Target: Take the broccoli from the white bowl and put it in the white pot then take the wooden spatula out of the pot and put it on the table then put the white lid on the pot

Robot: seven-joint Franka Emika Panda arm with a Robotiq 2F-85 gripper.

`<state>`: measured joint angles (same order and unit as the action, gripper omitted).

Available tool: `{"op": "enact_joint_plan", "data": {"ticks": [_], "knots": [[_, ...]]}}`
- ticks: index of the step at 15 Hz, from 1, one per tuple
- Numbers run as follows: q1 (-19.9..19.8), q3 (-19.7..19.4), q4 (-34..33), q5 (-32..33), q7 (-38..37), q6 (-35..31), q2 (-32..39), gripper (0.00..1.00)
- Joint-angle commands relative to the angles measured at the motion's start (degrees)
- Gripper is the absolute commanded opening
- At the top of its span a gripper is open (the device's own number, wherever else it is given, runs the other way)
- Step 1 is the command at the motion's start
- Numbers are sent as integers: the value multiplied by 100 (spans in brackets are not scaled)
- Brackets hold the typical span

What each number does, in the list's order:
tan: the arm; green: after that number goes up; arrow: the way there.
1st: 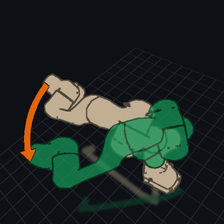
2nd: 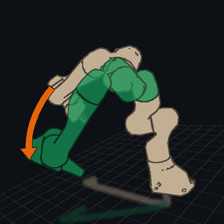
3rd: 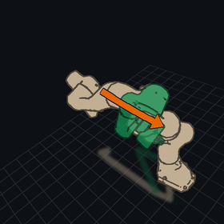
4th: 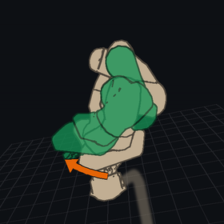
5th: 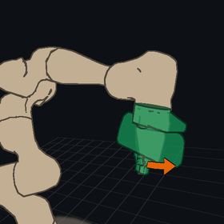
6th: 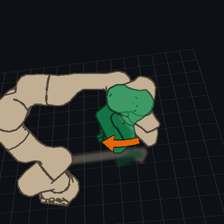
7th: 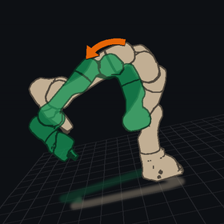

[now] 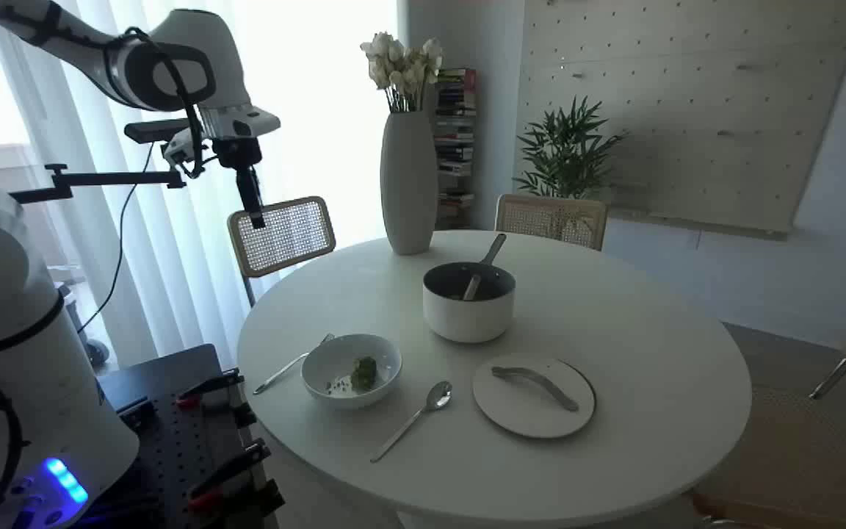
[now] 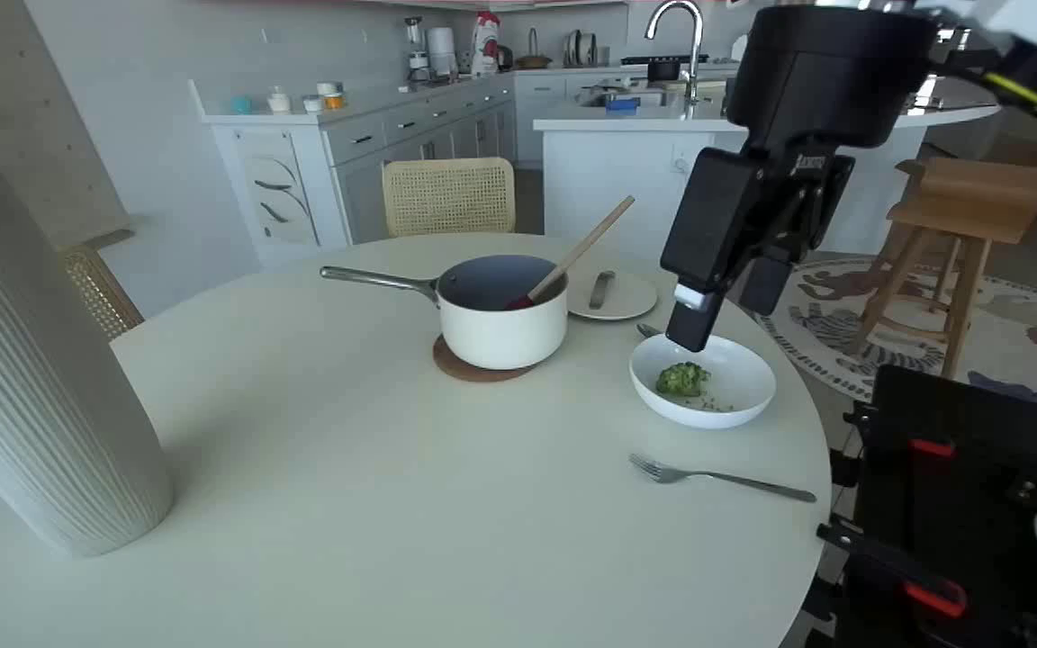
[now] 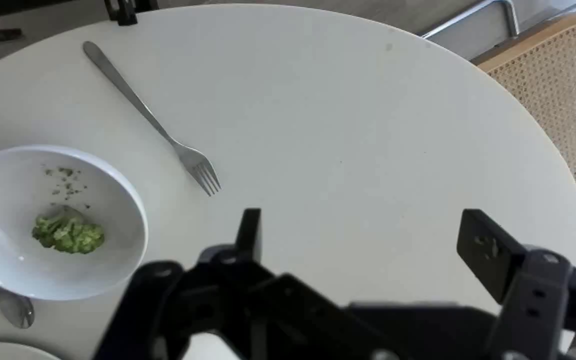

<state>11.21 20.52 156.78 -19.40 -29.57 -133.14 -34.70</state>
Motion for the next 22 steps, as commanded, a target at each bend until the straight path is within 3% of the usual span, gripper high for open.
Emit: {"op": "enact_joint_plan", "data": {"ticks": [1, 5, 14, 22], "knots": [[63, -69, -5, 57, -39, 5, 8, 100], [-120, -421, 137, 250, 296, 1, -92, 100], [-812, -2084, 208, 940, 2569, -57, 130, 100], [-1053, -2691, 201, 1017, 3587, -953, 799, 100]]}}
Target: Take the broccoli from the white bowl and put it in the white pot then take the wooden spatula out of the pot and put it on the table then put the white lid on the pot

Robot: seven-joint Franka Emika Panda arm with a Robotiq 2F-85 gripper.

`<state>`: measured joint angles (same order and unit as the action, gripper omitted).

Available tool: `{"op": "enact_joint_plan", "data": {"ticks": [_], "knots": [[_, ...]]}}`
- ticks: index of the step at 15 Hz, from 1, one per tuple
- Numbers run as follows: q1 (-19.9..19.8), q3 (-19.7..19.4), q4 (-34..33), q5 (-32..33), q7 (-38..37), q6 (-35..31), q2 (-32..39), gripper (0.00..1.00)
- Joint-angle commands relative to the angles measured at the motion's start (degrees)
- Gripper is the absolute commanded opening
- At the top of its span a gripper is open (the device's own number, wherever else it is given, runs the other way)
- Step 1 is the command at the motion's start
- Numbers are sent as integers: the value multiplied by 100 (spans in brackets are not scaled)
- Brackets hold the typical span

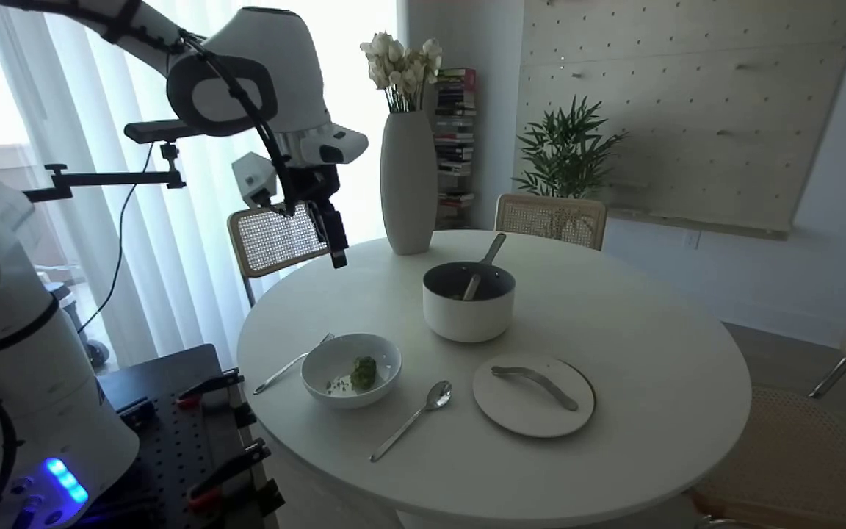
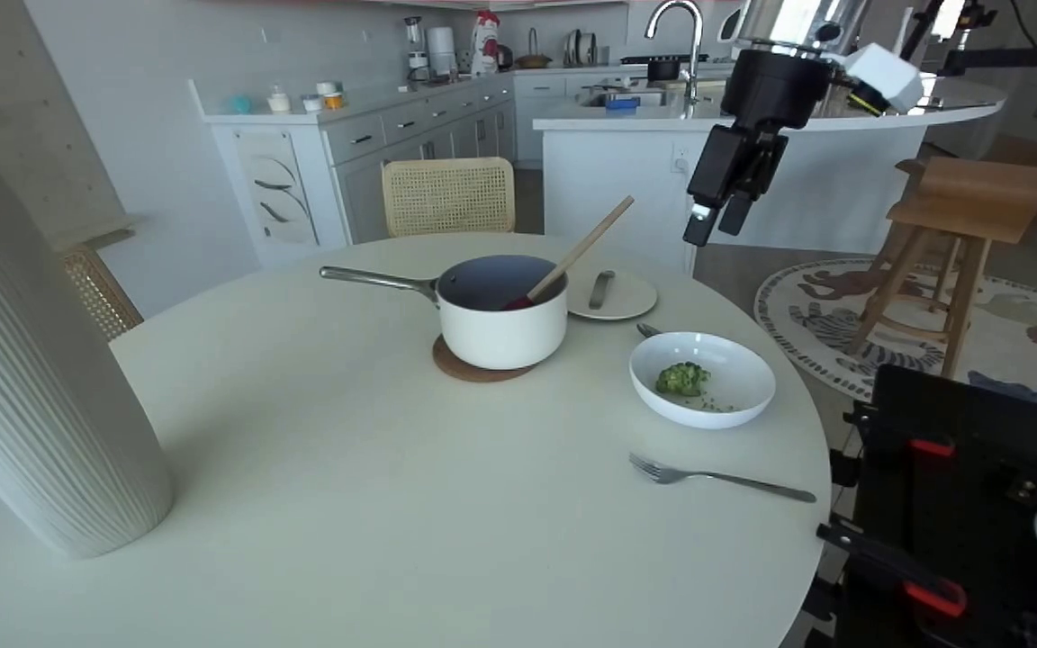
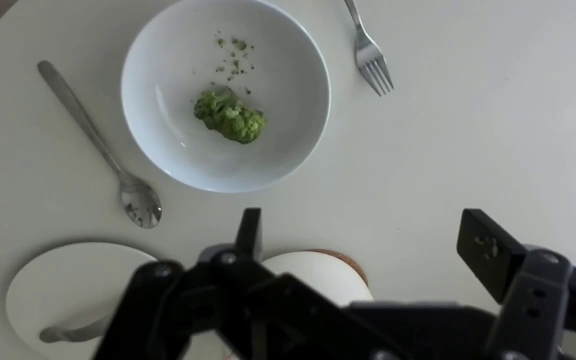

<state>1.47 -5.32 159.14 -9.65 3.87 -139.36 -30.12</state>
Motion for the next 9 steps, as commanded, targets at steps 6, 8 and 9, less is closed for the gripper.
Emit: {"op": "enact_joint_plan", "data": {"ticks": [6, 8, 9], "knots": [[-250, -194, -72, 162, 280, -778, 1066, 100], [-282, -130, -78, 242, 212, -1003, 1316, 100], [-297, -100, -68, 305, 165, -1150, 1449, 100]]}}
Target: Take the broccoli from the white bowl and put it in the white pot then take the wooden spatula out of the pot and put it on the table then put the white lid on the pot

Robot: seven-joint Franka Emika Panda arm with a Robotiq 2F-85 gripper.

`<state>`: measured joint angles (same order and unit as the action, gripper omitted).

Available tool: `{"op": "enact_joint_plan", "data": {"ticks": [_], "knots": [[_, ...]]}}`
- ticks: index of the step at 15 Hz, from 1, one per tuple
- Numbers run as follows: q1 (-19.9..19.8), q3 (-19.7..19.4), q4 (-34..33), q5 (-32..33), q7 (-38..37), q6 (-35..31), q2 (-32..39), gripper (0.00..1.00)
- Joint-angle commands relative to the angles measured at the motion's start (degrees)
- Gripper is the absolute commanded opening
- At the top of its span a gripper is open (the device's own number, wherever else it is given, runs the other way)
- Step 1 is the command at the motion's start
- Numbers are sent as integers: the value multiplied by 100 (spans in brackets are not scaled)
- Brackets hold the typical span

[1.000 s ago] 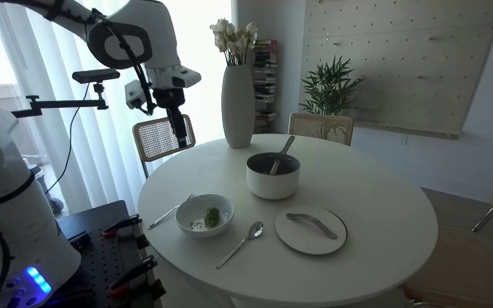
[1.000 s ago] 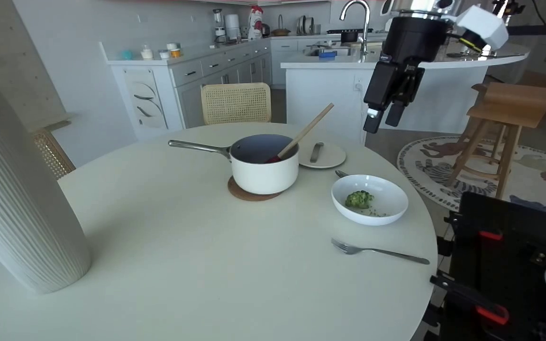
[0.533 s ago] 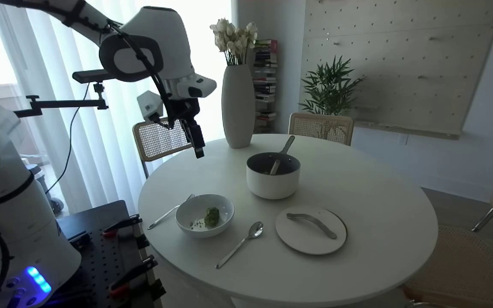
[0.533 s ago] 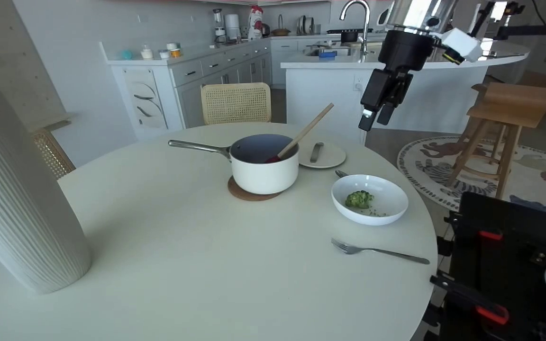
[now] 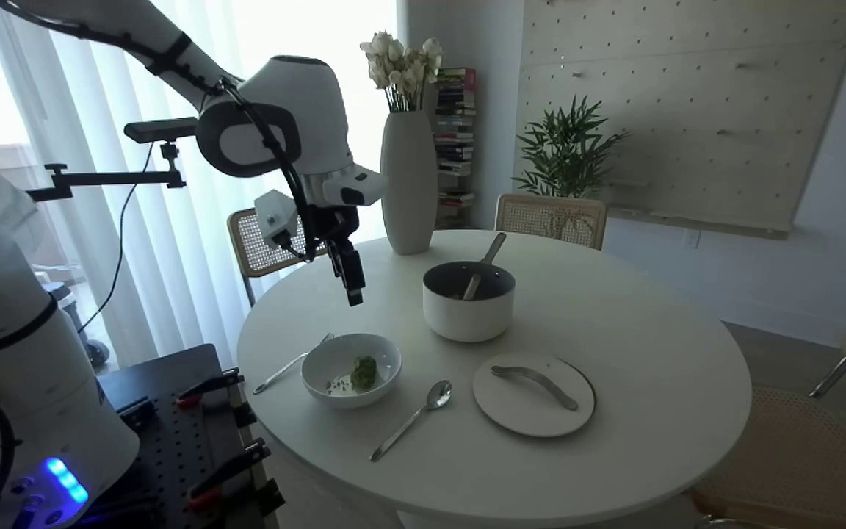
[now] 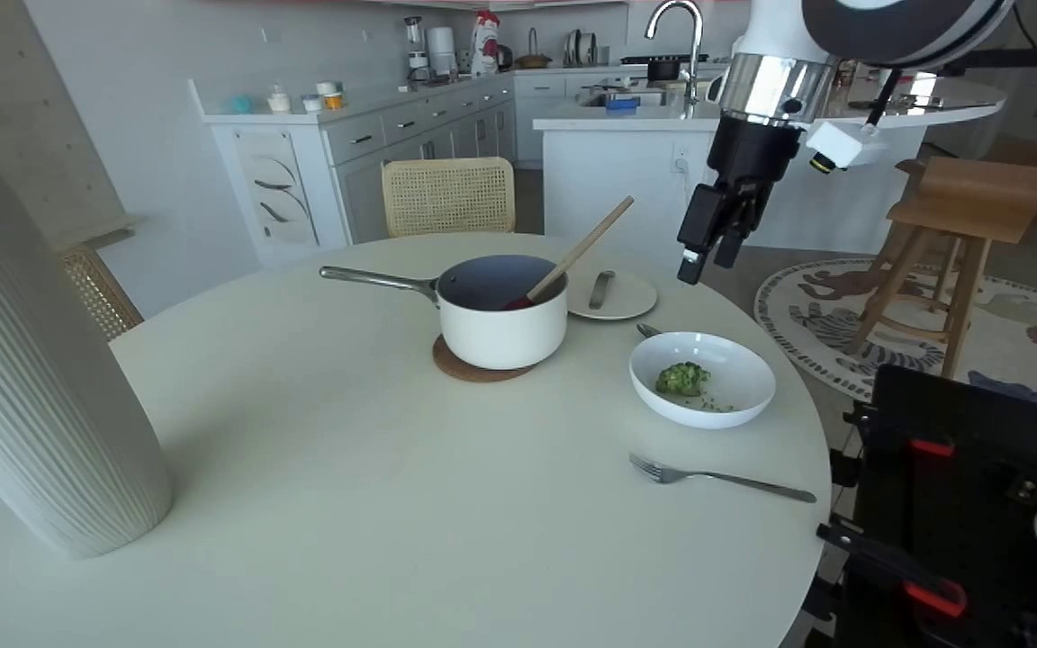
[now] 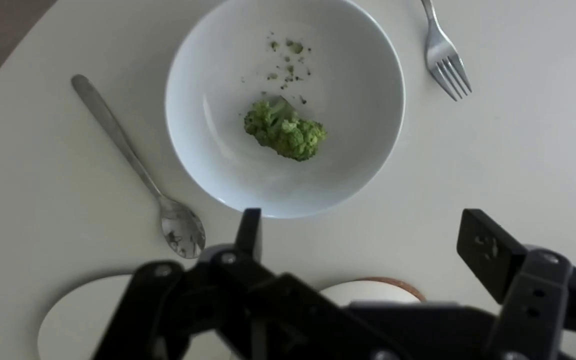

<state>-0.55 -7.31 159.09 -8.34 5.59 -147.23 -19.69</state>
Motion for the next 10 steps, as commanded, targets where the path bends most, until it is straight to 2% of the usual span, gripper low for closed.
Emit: {"op": "enact_joint_plan", "data": {"ticks": [1, 10], "knots": [[-99, 121, -63, 234, -43, -486, 550, 100], [-125, 254, -137, 452, -288, -1142, 1581, 100]]}}
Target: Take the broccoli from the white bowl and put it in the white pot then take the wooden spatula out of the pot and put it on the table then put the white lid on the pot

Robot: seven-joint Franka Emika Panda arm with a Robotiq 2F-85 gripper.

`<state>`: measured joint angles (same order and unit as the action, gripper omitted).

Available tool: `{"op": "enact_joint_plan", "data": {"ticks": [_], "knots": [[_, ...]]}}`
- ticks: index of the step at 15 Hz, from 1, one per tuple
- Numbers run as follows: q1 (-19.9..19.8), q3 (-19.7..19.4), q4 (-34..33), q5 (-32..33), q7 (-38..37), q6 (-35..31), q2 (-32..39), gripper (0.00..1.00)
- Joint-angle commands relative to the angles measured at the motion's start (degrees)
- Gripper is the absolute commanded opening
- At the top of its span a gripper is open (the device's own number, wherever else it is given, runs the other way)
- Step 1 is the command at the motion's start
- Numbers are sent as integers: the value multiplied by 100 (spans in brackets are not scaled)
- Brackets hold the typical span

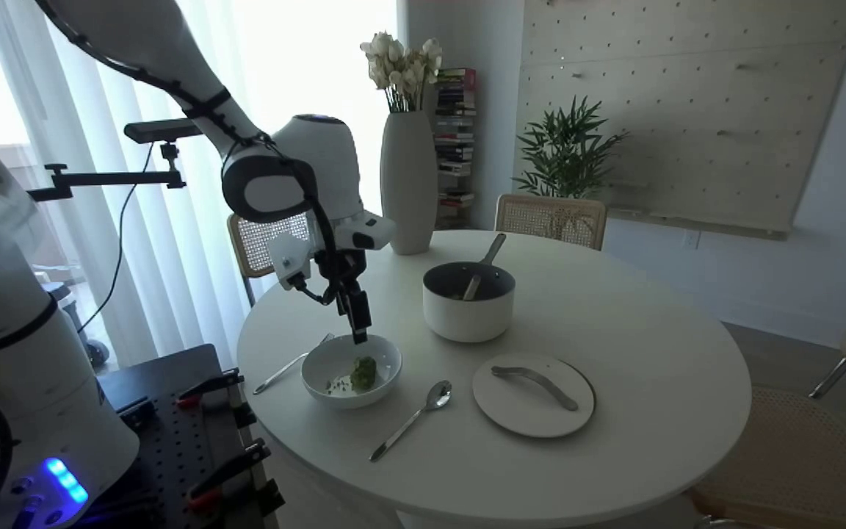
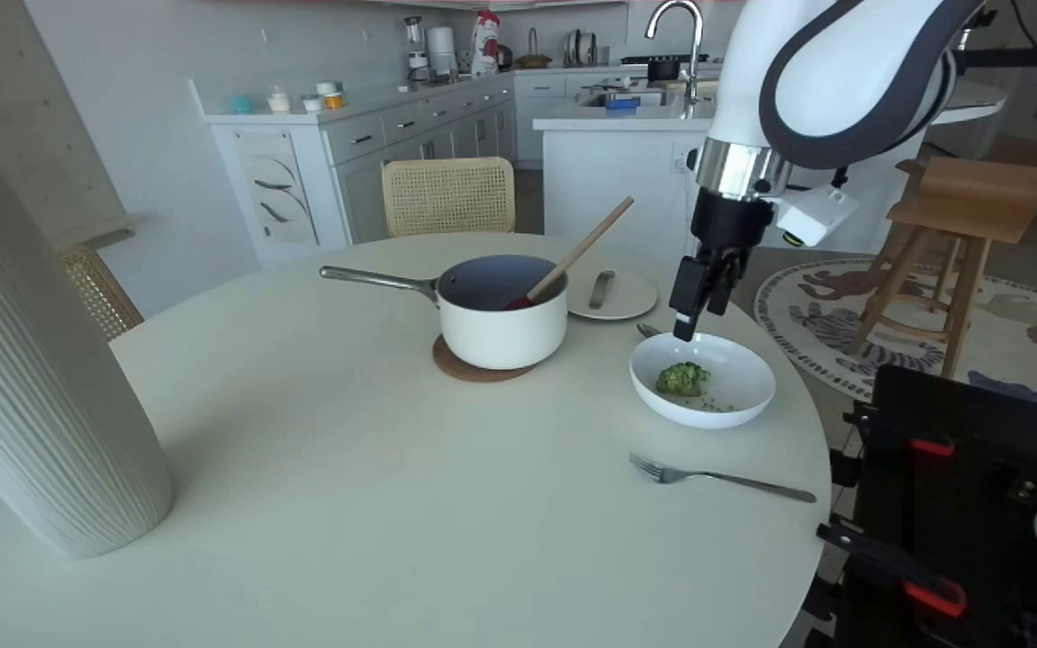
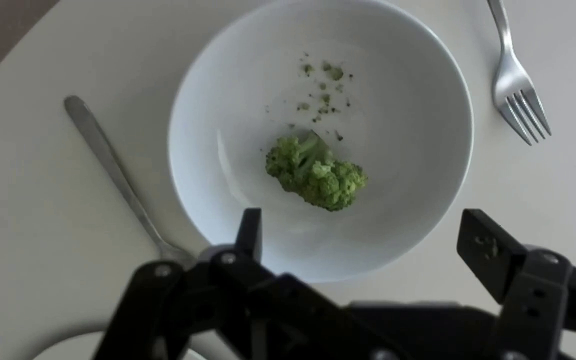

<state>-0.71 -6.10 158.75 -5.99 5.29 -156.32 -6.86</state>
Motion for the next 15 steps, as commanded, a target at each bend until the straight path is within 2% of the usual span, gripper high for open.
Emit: {"op": "enact_joint_plan", "data": {"ticks": [1, 8, 15], "knots": [[-132, 144, -123, 306, -335, -294, 393, 100], [-123, 143, -246, 488, -454, -664, 924, 100], [-38, 75, -409, 1149, -973, -828, 1333, 100]]}}
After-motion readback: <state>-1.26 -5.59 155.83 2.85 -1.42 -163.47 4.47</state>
